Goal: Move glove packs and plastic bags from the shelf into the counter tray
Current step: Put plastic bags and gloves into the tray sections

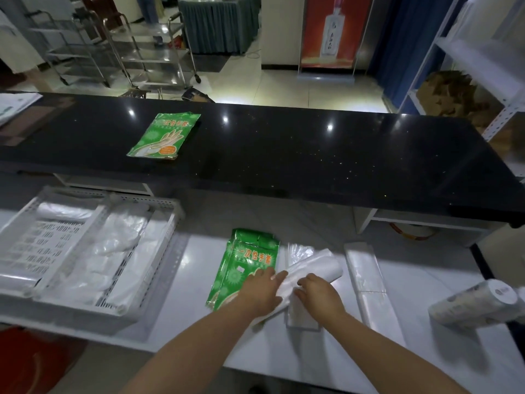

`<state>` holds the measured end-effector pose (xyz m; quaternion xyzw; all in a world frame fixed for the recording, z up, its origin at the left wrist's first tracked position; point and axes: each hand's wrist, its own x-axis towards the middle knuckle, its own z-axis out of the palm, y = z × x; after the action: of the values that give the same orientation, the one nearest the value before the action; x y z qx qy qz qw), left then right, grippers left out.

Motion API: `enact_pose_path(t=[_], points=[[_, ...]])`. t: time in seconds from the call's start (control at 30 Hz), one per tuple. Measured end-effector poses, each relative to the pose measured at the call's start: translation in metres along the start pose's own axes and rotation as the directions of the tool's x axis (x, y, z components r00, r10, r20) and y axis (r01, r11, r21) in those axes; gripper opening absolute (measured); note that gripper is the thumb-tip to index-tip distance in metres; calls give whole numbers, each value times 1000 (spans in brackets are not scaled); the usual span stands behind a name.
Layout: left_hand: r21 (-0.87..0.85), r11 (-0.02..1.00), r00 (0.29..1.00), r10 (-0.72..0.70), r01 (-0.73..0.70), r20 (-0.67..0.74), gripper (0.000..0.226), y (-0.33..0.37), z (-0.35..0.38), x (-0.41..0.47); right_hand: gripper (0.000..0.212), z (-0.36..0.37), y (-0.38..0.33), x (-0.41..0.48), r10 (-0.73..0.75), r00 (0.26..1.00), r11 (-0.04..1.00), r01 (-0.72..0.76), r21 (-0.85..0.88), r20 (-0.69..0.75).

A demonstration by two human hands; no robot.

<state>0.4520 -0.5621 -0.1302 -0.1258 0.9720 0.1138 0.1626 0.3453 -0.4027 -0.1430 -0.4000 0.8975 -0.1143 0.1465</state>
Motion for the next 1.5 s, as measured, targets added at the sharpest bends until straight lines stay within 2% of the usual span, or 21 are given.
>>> enact_pose_path(t=[0.17, 0.33, 0.5, 0.77, 0.9, 1.0, 1.13, 1.23, 1.4, 1.5], points=[[135, 990, 999, 42, -37, -35, 72, 2, 23, -16, 27, 12, -10, 10, 73, 997, 997, -73, -23, 10], [131, 991, 1000, 12, -10, -16, 64, 4, 34, -19, 21, 17, -20, 14, 40, 998, 983, -32, -179, 40], [169, 985, 998, -43, 36, 43, 78, 11, 28, -18, 13, 6, -12, 19, 134, 990, 984, -128, -127, 42], [237, 972, 997, -22, 3, 75, 69, 9, 9, -12, 12, -27, 42, 26, 290, 957, 946, -291, -140, -32], [254, 967, 995, -21, -3, 94, 69, 16, 7, -4, 15, -30, 54, 23, 367, 929, 925, -370, -82, -47], [270, 963, 998, 7, -25, 68, 65, 32, 8, 5, 16, -24, 43, 21, 336, 942, 942, -336, -18, 0], [169, 984, 997, 67, -61, -34, 56, 53, 13, 20, 14, -16, 30, 19, 277, 958, 957, -282, 64, 73], [142, 990, 1000, 12, -10, -18, 57, 64, 16, 32, 14, -15, 30, 18, 272, 957, 955, -282, 92, 106], [146, 985, 996, -90, 87, 18, 65, 74, 15, 39, 13, -22, 39, 19, 283, 957, 957, -286, 53, 61], [183, 980, 997, -81, 79, 1, 66, 78, 5, 36, 11, -31, 44, 21, 283, 959, 959, -283, -9, 4]])
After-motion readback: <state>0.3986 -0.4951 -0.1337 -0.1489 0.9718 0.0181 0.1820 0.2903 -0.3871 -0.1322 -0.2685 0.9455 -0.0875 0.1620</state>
